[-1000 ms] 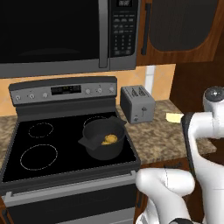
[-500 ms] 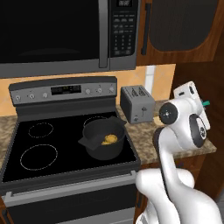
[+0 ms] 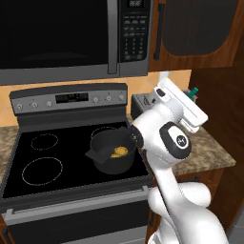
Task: Put the squash and squash in the pot. Retrieve the spatula and lightly stir the vegetables in the pot.
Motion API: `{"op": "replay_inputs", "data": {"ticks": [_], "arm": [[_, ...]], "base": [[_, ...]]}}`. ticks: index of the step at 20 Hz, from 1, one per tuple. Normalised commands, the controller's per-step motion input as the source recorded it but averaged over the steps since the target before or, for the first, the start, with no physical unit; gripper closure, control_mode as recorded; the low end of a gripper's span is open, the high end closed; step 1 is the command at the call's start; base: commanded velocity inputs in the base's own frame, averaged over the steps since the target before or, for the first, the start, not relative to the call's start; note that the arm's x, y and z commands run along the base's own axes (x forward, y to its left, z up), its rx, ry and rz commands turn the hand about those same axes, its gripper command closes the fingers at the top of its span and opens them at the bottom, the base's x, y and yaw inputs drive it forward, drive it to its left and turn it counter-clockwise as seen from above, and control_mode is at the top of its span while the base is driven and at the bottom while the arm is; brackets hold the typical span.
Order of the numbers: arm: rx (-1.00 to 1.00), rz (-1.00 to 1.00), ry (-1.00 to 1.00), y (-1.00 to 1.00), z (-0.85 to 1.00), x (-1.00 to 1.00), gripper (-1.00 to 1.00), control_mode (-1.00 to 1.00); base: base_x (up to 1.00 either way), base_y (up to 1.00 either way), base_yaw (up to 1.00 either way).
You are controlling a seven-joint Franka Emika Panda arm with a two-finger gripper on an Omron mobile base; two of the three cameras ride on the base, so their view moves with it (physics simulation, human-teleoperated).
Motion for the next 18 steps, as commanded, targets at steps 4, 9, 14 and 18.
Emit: {"op": "replay_inputs", "data": {"ticks": [4,9,14,18], "arm": [[-0.02,0.01,0.5,0.77,0.08,0.03,1.0,-1.0],[-0.08,0.02,0.18,0.61,-0.09,0.3,1.0,-1.0],[-0.19,0.0,0.05,0.55,-0.18,0.49,1.0,-1.0],[-0.15,0.03,0.16,0.43,-0.56,0.77,1.0,-1.0]], "base": [[0.0,0.0,0.0],[0.0,0.0,0.0],[0.0,0.0,0.0],[0.0,0.0,0.0]]}}
